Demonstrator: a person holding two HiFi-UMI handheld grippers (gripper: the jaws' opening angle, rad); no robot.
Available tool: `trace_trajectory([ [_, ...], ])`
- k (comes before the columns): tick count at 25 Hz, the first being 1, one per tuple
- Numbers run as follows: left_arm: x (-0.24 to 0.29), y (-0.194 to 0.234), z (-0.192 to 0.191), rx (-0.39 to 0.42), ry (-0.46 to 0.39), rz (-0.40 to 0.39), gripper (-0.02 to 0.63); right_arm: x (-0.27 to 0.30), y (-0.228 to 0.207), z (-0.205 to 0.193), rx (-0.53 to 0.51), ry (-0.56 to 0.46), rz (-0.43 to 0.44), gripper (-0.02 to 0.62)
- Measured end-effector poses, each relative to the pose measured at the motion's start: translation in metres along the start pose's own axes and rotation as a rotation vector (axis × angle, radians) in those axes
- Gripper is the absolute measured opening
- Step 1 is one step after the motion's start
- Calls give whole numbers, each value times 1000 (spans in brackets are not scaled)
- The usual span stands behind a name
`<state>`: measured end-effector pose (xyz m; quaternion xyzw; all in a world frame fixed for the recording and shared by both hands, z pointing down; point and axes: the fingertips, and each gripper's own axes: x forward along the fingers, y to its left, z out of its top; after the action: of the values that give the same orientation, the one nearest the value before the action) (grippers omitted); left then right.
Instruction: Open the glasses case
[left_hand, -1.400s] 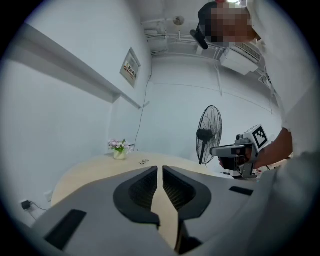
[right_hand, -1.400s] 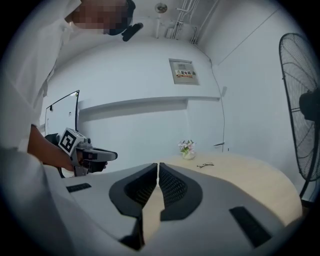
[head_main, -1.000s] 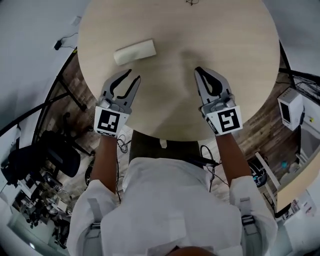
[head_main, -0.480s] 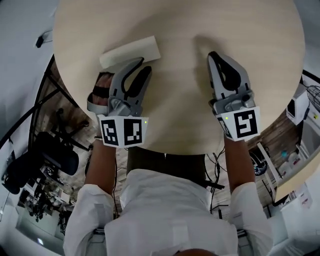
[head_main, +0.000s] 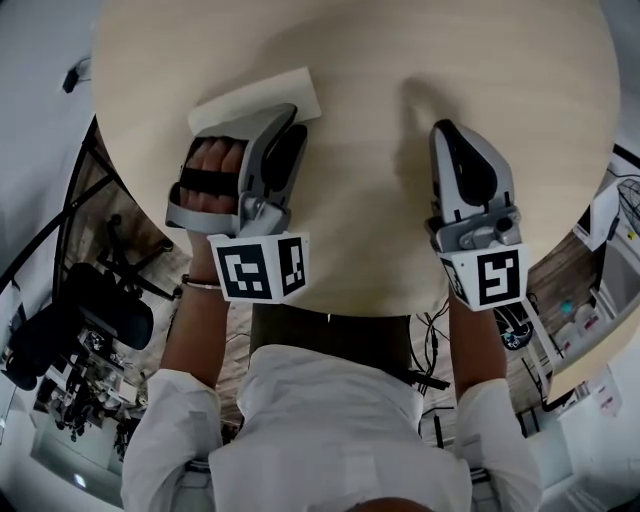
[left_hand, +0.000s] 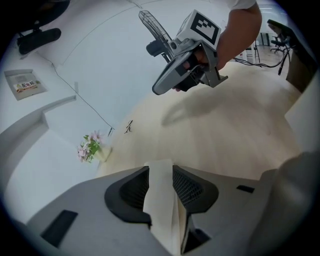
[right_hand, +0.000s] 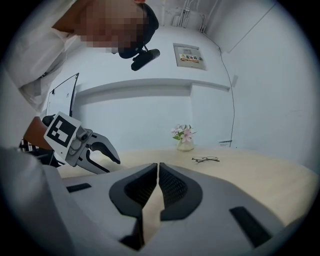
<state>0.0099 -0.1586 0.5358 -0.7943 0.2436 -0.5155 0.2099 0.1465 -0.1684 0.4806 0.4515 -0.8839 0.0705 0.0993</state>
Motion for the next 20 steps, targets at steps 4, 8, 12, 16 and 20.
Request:
trace_trajectory([
  [4, 7, -6, 1, 41, 19, -1, 163, -4, -4, -3, 10, 1, -17, 29],
  [8, 11, -9, 0, 32, 29, 9, 163, -6, -4, -3, 8, -4, -21, 29],
  [12, 16, -12, 1, 31, 38, 8, 163, -6, -7, -2, 11, -8, -21, 29],
  [16, 17, -12, 0, 27, 44, 10, 162, -9, -9, -4, 18, -10, -33, 29],
  [20, 16, -9, -1, 21, 41, 11, 131, -10, -9, -5, 22, -10, -42, 28],
])
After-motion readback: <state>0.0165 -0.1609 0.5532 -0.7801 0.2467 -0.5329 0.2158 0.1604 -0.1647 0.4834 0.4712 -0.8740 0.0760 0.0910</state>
